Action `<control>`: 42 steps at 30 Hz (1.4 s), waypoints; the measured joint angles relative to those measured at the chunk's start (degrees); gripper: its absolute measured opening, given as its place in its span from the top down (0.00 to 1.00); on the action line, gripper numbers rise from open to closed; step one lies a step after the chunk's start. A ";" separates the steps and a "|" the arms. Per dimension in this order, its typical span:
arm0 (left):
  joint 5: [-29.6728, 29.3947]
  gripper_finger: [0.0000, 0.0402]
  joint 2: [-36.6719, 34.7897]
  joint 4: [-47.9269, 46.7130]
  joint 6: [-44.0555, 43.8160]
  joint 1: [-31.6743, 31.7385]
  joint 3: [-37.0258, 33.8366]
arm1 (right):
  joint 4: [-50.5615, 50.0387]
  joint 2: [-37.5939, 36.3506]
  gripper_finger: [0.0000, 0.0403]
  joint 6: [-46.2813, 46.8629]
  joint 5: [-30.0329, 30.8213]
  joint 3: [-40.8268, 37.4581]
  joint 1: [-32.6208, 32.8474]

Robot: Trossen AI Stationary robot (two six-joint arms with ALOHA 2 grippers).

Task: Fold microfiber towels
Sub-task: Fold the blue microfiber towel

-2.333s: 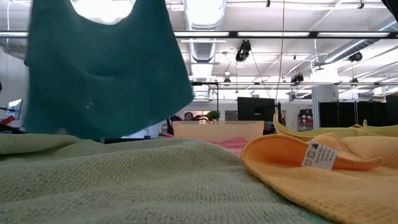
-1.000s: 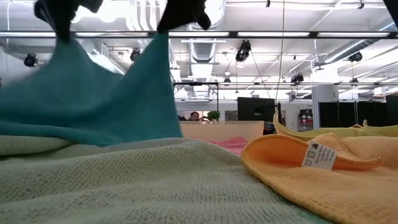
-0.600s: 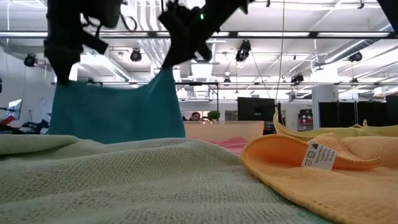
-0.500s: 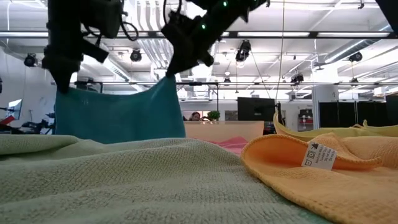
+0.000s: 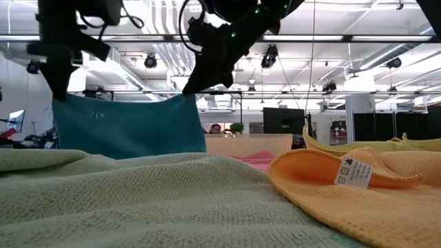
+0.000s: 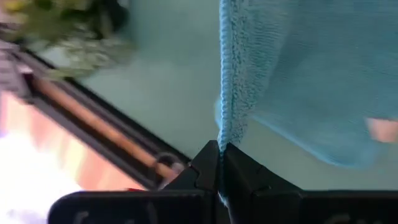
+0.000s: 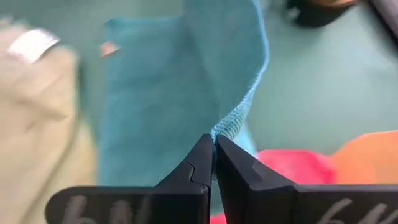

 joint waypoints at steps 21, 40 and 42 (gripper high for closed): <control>17.10 1.00 1.79 9.13 -1.37 -7.24 -3.90 | -1.18 0.10 0.98 -3.89 -7.13 -7.61 5.71; 23.55 1.00 11.55 16.05 -1.05 -9.11 -5.12 | 1.09 2.09 0.98 -1.21 -7.70 -8.48 6.70; 23.71 1.00 12.04 16.01 -1.05 -9.11 -5.12 | 1.12 2.09 0.97 -1.16 -8.73 -8.49 6.70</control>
